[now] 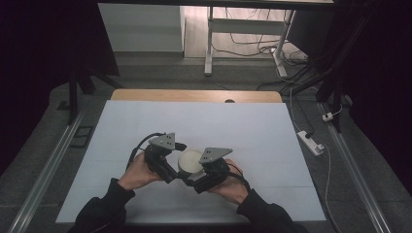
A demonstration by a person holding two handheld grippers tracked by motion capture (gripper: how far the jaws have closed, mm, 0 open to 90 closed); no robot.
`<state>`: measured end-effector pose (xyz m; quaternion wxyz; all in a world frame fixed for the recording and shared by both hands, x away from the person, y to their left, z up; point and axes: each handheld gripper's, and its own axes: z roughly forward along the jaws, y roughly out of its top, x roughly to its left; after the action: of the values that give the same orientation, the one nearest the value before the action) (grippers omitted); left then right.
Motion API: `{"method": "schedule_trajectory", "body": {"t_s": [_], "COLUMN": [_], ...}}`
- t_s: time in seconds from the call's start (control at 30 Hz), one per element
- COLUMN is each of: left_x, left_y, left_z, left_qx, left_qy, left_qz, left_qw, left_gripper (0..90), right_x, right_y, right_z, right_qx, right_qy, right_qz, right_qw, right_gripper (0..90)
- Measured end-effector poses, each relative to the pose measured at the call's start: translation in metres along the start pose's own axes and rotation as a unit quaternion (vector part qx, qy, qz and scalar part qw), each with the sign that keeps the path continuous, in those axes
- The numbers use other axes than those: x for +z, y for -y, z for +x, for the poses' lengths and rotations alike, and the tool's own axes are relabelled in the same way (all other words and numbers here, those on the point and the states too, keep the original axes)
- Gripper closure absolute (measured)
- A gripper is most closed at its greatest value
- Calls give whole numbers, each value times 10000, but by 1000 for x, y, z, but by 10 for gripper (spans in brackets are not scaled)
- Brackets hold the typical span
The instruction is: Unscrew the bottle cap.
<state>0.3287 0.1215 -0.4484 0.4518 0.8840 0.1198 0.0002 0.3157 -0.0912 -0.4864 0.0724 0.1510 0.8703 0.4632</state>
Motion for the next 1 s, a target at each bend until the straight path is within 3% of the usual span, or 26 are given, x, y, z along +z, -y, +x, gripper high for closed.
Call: {"method": "schedule_trajectory", "body": {"t_s": [0.1, 0.33, 0.43, 0.67, 0.7, 0.83, 0.9, 1.0], "left_x": [5, 5, 5, 5, 5, 7, 10, 12], "left_y": [-2, -2, -2, -2, -2, -2, -4, -6], "left_z": [0, -5, -6, -7, -7, -8, -10, -12], "left_qx": [193, 496, 533, 371, 261, 108, 3, -68], "left_qy": [249, 519, 502, 257, 120, -94, -338, -501], "left_qz": [53, 7, 17, 39, 17, -14, 13, 30], "left_qw": [9995, 9974, 9973, 9990, 9996, 9999, 9994, 9987], "left_gripper": [4, 58, 69, 72, 72, 73, 74, 77], "right_x": [1, 1, 1, 1, 1, 1, 1, 1], "right_y": [0, -2, -2, -2, -2, -2, -1, -1], "right_z": [3, 9, 10, 7, 6, 4, 2, 1], "right_qx": [-112, -300, -309, -248, -176, -78, -38, 16], "right_qy": [-155, -428, -469, -372, -302, -128, 23, 160], "right_qz": [13, -3, -3, 47, 46, 71, 107, 149], "right_qw": [9998, 9986, 9984, 9990, 9994, 9999, 9999, 9998], "right_gripper": [65, 65, 65, 65, 65, 65, 65, 65]}}
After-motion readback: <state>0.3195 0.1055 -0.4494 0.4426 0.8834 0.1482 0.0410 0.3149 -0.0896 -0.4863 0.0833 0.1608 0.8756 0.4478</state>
